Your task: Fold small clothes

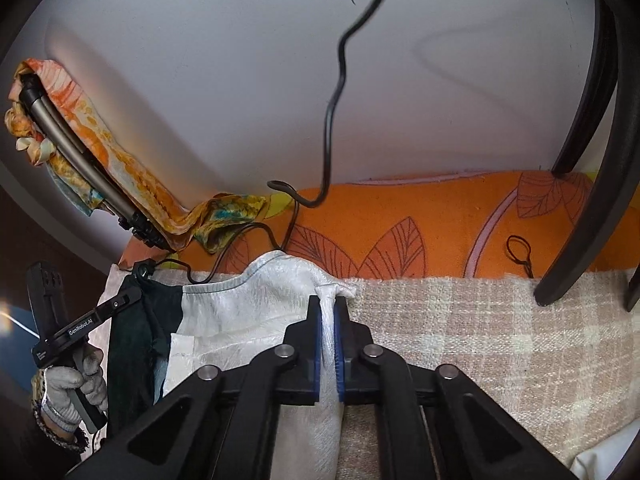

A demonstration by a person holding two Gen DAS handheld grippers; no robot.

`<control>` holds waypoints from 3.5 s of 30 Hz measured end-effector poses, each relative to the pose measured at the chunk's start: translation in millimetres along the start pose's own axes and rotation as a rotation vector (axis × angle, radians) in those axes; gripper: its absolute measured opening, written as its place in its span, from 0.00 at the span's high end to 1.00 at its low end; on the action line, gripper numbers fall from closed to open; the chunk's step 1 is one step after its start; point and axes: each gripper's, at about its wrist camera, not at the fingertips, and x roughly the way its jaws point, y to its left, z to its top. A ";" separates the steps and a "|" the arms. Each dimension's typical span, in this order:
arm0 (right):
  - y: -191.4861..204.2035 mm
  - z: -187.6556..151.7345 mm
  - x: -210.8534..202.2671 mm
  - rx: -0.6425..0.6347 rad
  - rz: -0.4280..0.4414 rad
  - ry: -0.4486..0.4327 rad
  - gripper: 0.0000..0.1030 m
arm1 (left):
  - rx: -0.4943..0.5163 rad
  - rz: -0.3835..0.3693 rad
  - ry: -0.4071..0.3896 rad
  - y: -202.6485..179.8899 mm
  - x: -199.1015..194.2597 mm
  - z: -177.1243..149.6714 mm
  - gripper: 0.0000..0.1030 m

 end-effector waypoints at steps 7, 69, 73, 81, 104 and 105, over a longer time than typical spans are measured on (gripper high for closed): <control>15.3 1.6 -26.2 -0.055 0.005 -0.051 0.99 | 0.019 -0.028 -0.040 -7.6 -26.0 -0.5 0.98; 74.9 -290.4 -245.5 -0.085 -0.049 -0.060 0.64 | 0.167 -0.049 -0.097 -49.2 -291.8 -238.2 0.72; 53.9 -288.9 -221.5 0.046 -0.031 0.033 0.60 | 0.010 -0.080 0.056 -31.0 -255.7 -236.3 0.68; 38.6 -301.9 -199.1 0.152 0.055 0.129 0.61 | -0.185 -0.187 0.181 -17.8 -221.6 -252.0 0.89; 74.0 -290.7 -235.9 -0.043 -0.042 -0.001 0.74 | 0.073 -0.007 0.018 -42.2 -259.9 -222.6 0.83; 78.1 -286.2 -235.9 -0.058 -0.054 -0.017 0.74 | 0.077 -0.006 0.016 -45.2 -255.6 -220.1 0.83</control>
